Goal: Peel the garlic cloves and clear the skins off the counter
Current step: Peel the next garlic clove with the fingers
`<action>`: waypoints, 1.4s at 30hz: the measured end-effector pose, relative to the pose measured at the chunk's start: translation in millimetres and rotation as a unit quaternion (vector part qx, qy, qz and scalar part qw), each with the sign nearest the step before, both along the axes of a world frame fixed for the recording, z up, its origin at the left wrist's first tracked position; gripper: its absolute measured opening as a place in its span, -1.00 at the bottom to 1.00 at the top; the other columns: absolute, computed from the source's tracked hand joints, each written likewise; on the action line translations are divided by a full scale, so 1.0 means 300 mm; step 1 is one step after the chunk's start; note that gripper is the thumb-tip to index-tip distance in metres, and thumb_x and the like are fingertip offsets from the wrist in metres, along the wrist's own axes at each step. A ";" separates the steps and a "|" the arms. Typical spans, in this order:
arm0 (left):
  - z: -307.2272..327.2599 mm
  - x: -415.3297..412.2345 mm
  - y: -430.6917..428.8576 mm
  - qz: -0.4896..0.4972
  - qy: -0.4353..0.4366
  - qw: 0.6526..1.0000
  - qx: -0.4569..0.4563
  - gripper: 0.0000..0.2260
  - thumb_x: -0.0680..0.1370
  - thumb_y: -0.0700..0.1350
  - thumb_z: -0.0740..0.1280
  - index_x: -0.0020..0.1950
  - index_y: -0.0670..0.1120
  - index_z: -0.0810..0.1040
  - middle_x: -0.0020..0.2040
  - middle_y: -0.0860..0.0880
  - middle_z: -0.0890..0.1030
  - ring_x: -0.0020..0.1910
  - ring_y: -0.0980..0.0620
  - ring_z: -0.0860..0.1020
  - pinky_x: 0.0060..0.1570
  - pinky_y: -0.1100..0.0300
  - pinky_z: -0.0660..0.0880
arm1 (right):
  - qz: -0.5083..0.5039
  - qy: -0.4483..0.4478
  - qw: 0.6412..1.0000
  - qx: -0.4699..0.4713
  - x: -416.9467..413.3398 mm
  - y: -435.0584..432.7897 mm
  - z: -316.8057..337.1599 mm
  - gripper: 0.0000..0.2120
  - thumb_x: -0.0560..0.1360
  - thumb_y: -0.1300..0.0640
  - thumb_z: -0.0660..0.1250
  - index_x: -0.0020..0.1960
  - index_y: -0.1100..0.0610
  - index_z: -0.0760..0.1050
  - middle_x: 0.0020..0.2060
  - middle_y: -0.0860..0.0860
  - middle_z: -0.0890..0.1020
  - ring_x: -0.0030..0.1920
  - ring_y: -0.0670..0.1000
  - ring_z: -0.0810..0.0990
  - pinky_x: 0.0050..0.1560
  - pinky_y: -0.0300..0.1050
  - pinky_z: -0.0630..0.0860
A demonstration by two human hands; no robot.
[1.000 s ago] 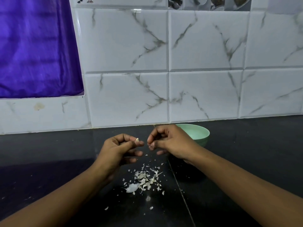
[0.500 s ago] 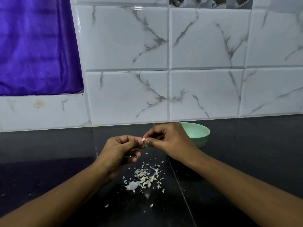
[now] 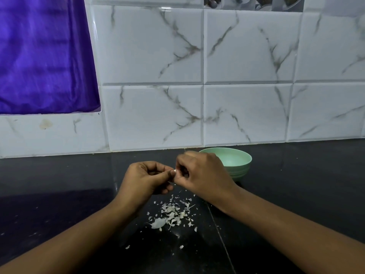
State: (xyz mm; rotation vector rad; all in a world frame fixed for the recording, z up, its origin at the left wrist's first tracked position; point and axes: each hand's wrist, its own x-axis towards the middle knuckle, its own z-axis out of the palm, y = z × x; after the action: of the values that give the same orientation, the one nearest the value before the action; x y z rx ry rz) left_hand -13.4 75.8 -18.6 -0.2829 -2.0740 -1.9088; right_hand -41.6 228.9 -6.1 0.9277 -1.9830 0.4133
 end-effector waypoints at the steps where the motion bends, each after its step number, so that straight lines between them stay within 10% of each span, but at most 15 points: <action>1: 0.001 0.001 -0.001 -0.006 0.001 1.000 -0.001 -0.98 0.44 -0.30 0.41 -0.19 -0.23 0.64 -0.36 -0.15 0.65 -0.46 0.06 0.58 -0.44 0.27 0.53 | 0.008 -0.005 1.000 -0.003 -0.002 0.004 0.001 -0.87 0.31 0.05 0.32 -0.34 0.09 0.47 -0.47 -0.06 0.48 -0.51 -0.03 0.43 -0.51 -0.22 0.35; 13: 0.004 0.006 0.004 0.014 0.063 0.998 -0.024 -0.93 0.39 -0.30 0.46 -0.19 -0.15 0.65 -0.39 -0.10 0.63 -0.47 0.03 0.57 -0.43 0.20 0.56 | 0.077 -0.200 0.969 -0.121 0.003 0.019 0.022 -0.84 0.32 0.11 0.48 -0.34 0.01 0.50 -0.48 -0.15 0.51 -0.40 -0.15 0.49 -0.34 -0.32 0.41; 23: 0.006 0.003 -0.003 -0.002 0.096 0.992 -0.087 -0.95 0.50 -0.22 0.38 -0.14 -0.14 0.63 -0.32 -0.06 0.63 -0.44 0.01 0.56 -0.41 0.12 0.56 | 0.214 -0.564 0.750 -0.272 -0.001 0.024 0.043 -0.81 0.47 0.31 0.31 -0.31 0.17 0.53 -0.47 -0.01 0.53 -0.48 -0.10 0.47 -0.37 -0.15 0.57; 42: -0.008 -0.014 -0.005 -0.035 -0.006 0.998 -0.054 -0.90 0.53 -0.18 0.35 -0.17 -0.18 0.56 -0.35 0.00 0.56 -0.52 -0.02 0.52 -0.52 0.20 0.48 | 0.169 -0.490 0.831 -0.204 -0.024 0.056 0.049 -0.77 0.44 0.38 0.33 -0.27 0.08 0.55 -0.42 -0.04 0.60 -0.31 -0.06 0.60 -0.23 -0.11 0.57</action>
State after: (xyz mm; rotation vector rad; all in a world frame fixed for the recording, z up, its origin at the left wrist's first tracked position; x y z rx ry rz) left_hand -17.7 74.3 -20.9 -0.3739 -2.2058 -1.8438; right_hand -48.7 245.7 8.7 0.8478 -2.4236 1.7292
